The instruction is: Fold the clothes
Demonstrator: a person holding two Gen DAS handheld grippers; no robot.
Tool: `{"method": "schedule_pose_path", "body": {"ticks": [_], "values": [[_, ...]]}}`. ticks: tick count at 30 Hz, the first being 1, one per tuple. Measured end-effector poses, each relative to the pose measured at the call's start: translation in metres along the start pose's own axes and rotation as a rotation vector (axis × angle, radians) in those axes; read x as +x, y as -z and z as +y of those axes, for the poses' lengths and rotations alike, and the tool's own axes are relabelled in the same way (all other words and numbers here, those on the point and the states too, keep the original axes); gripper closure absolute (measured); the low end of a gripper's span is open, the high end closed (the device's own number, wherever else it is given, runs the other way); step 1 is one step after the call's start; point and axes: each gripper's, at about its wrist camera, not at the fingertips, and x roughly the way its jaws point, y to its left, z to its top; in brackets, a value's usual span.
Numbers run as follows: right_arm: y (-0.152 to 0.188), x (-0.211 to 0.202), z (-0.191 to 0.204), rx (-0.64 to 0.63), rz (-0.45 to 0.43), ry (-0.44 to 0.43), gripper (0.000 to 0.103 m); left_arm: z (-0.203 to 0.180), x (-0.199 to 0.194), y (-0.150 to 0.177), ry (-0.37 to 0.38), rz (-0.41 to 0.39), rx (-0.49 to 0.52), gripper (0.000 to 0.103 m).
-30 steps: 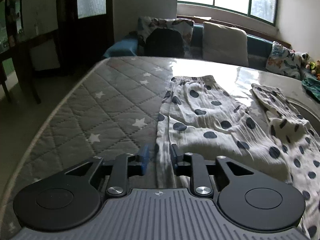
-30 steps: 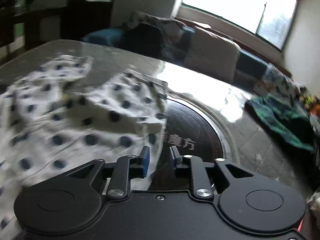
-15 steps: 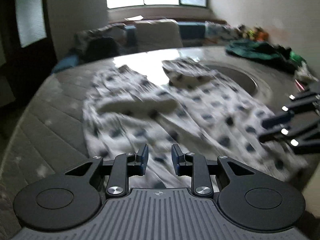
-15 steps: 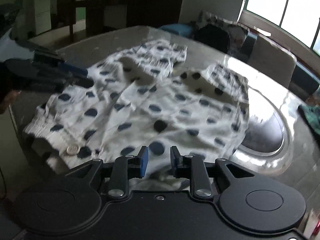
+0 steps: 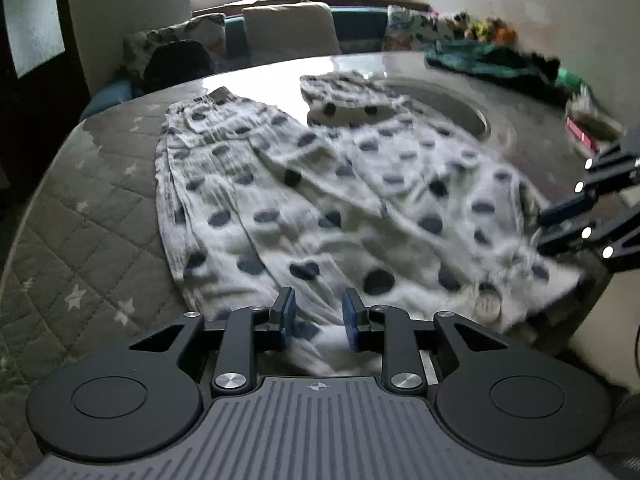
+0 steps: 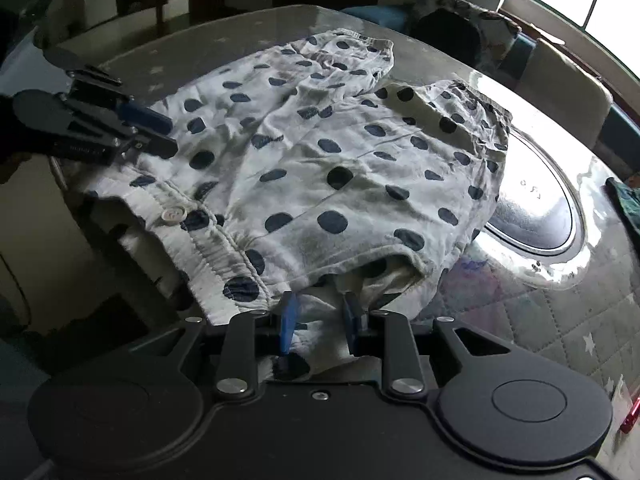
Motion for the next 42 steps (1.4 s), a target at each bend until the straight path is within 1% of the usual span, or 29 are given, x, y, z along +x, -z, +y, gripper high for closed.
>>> {"method": "schedule_pose_path", "body": {"ticks": [2,6,9,11,13,15,18,20,22,25,28,29,31,33,35,38,39,42], "values": [[-0.016,0.002,-0.016,0.01,-0.034,0.02,0.076,0.006,0.005,-0.013,-0.017,-0.027,-0.008,0.073],[-0.054,0.018,-0.053,0.036,-0.104,0.063,0.076,0.025,0.027,-0.051,-0.087,-0.117,-0.027,0.073],[-0.079,0.039,-0.077,0.041,-0.138,0.1,0.076,0.048,0.056,-0.082,-0.13,-0.154,-0.067,0.073],[-0.102,0.062,-0.103,0.068,-0.154,0.118,0.076,0.064,0.077,-0.1,-0.153,-0.164,-0.092,0.073],[-0.117,0.084,-0.121,0.108,-0.148,0.127,0.076,0.078,0.099,-0.115,-0.17,-0.157,-0.11,0.073],[-0.124,0.103,-0.137,0.14,-0.134,0.123,0.076,0.088,0.12,-0.124,-0.183,-0.141,-0.12,0.073],[-0.131,0.125,-0.153,0.155,-0.125,0.135,0.076,0.097,0.143,-0.133,-0.194,-0.127,-0.118,0.073],[-0.136,0.131,-0.16,0.154,-0.13,0.139,0.076,0.101,0.155,-0.137,-0.2,-0.121,-0.11,0.073],[-0.143,0.14,-0.169,0.153,-0.115,0.122,0.076,0.104,0.165,-0.138,-0.219,-0.117,-0.093,0.073],[-0.154,0.16,-0.175,0.101,-0.075,0.118,0.076,0.108,0.175,-0.137,-0.24,-0.105,-0.087,0.073],[-0.159,0.175,-0.181,0.075,-0.059,0.141,0.075,0.112,0.185,-0.135,-0.245,-0.091,-0.093,0.072],[-0.159,0.177,-0.183,0.07,-0.071,0.148,0.075,0.114,0.188,-0.135,-0.252,-0.085,-0.092,0.072],[-0.163,0.183,-0.188,0.055,-0.076,0.184,0.071,0.117,0.194,-0.136,-0.267,-0.078,-0.087,0.072],[-0.168,0.189,-0.197,0.059,-0.061,0.246,0.068,0.121,0.197,-0.14,-0.269,-0.084,-0.091,0.071],[-0.175,0.191,-0.203,0.057,-0.047,0.272,0.067,0.123,0.199,-0.145,-0.267,-0.094,-0.097,0.071],[-0.184,0.189,-0.208,0.069,-0.085,0.236,0.067,0.125,0.203,-0.155,-0.26,-0.125,-0.089,0.071],[-0.189,0.19,-0.211,0.089,-0.103,0.211,0.067,0.126,0.207,-0.16,-0.261,-0.13,-0.082,0.07],[-0.196,0.2,-0.217,0.114,-0.103,0.175,0.068,0.128,0.221,-0.169,-0.265,-0.115,-0.076,0.07]]}}
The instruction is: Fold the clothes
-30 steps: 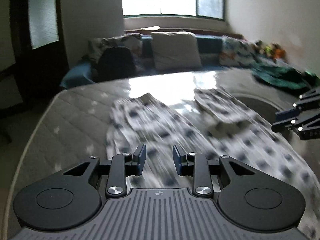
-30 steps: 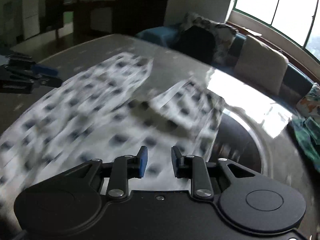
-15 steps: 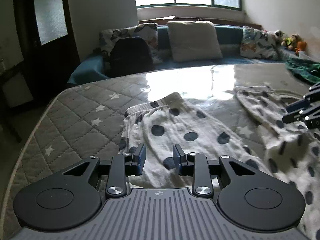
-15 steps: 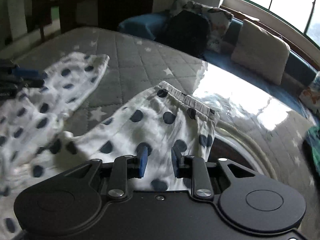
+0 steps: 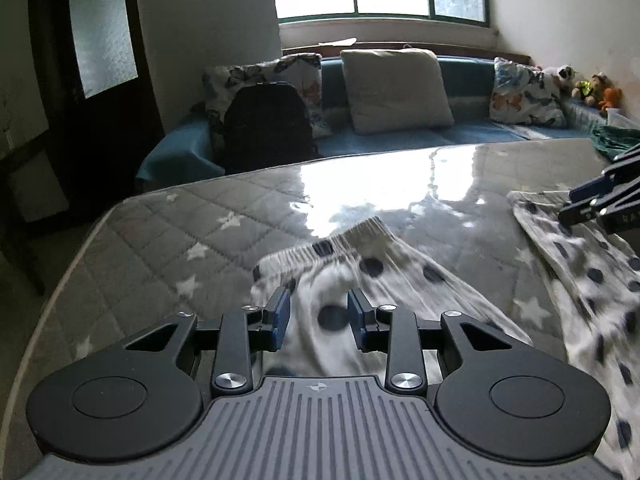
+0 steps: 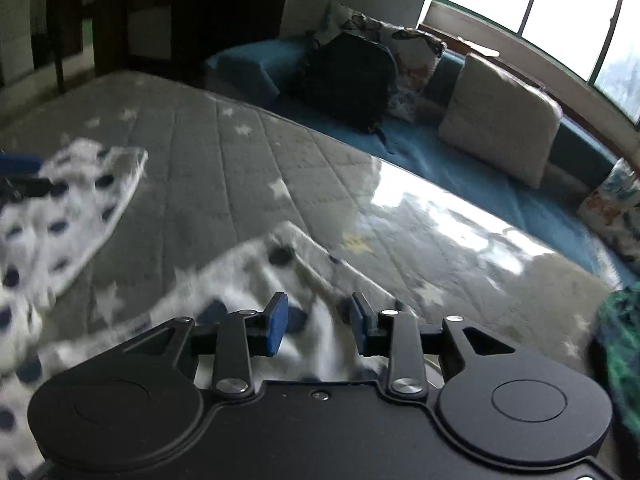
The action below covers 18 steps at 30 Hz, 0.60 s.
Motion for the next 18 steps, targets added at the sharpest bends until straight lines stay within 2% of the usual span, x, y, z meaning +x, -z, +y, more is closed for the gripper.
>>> {"method": "schedule_pose_path", "body": {"ticks": [7,10,13,18], "values": [[-0.004,0.015,-0.01,0.038,-0.008,0.006,0.068,0.002,0.025,-0.004,-0.033,0.014,0.004,0.067],[-0.004,0.012,-0.008,0.007,-0.013,0.076,0.068,0.009,0.027,-0.006,-0.04,0.022,-0.036,0.067],[-0.003,-0.002,-0.007,-0.009,-0.029,0.079,0.068,0.011,0.018,-0.009,-0.036,0.016,-0.037,0.067],[-0.001,-0.051,0.013,-0.074,-0.06,0.045,0.067,0.012,-0.02,-0.011,-0.045,-0.012,-0.02,0.061]]}}
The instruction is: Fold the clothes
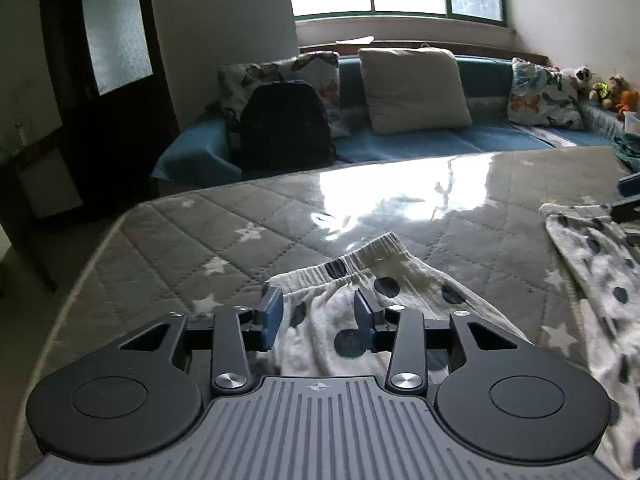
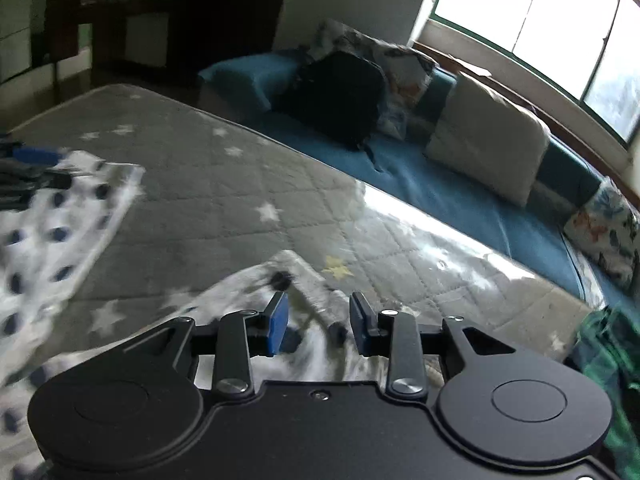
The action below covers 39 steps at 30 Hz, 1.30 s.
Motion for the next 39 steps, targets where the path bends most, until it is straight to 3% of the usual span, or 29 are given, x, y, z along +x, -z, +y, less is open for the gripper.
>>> {"method": "schedule_pose_path", "body": {"ticks": [2,6,12,20,31,39], "values": [[0.002,-0.026,0.013,-0.027,-0.012,-0.029,0.067,0.002,-0.02,0.001,-0.003,-0.013,0.003,0.055],[0.014,-0.088,0.056,-0.114,-0.039,-0.076,0.055,0.01,-0.06,0.007,-0.019,-0.038,0.009,0.049],[0.042,-0.161,0.115,-0.228,-0.061,-0.153,0.053,0.025,-0.115,0.028,-0.044,-0.035,-0.005,0.044],[0.089,-0.23,0.198,-0.297,-0.063,-0.304,0.05,0.037,-0.164,0.056,-0.09,-0.009,0.009,0.037],[0.127,-0.259,0.299,-0.35,-0.079,-0.455,0.05,0.06,-0.181,0.084,-0.136,0.041,-0.043,0.036],[0.137,-0.252,0.33,-0.364,-0.063,-0.376,0.051,0.07,-0.174,0.087,-0.138,0.05,-0.072,0.036]]}}
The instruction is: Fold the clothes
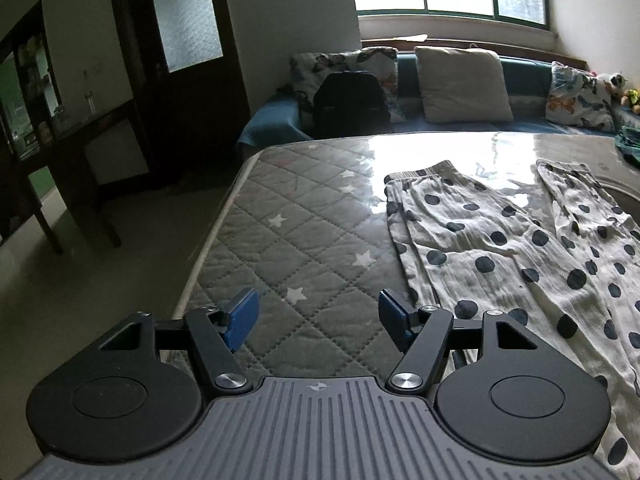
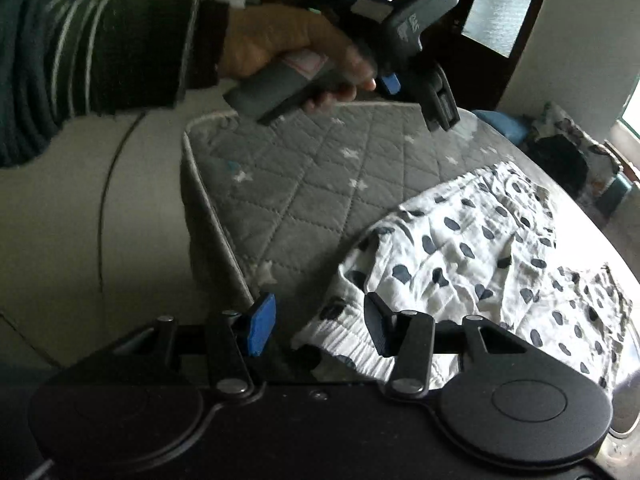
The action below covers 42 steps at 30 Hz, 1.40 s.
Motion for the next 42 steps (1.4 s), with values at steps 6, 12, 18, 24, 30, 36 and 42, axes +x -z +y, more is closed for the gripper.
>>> {"method": "schedule_pose_path", "body": {"ticks": [6,12,18,24,30,36,42], "values": [[0.011,0.012,-0.005,0.057,0.027,0.005,0.069,-0.006,0.02,-0.012,0.019,0.003,-0.002,0.036],[0.013,0.01,-0.024,0.118,0.02,-0.034,0.082,-0.022,0.059,-0.033,0.094,0.004,-0.006,0.036],[0.016,0.01,-0.041,0.18,0.025,-0.107,0.083,-0.036,0.116,-0.06,0.15,0.035,-0.032,0.036],[0.015,0.015,-0.047,0.193,0.035,-0.155,0.083,-0.044,0.176,-0.081,0.197,0.085,-0.082,0.047],[0.012,0.016,-0.052,0.195,0.042,-0.194,0.083,-0.048,0.205,-0.086,0.213,0.095,-0.116,0.054],[0.01,0.013,-0.049,0.204,0.035,-0.194,0.083,-0.058,0.209,-0.088,0.195,0.083,-0.064,0.062],[0.01,0.012,-0.05,0.227,0.024,-0.189,0.083,-0.065,0.21,-0.092,0.214,0.093,-0.067,0.089]]}}
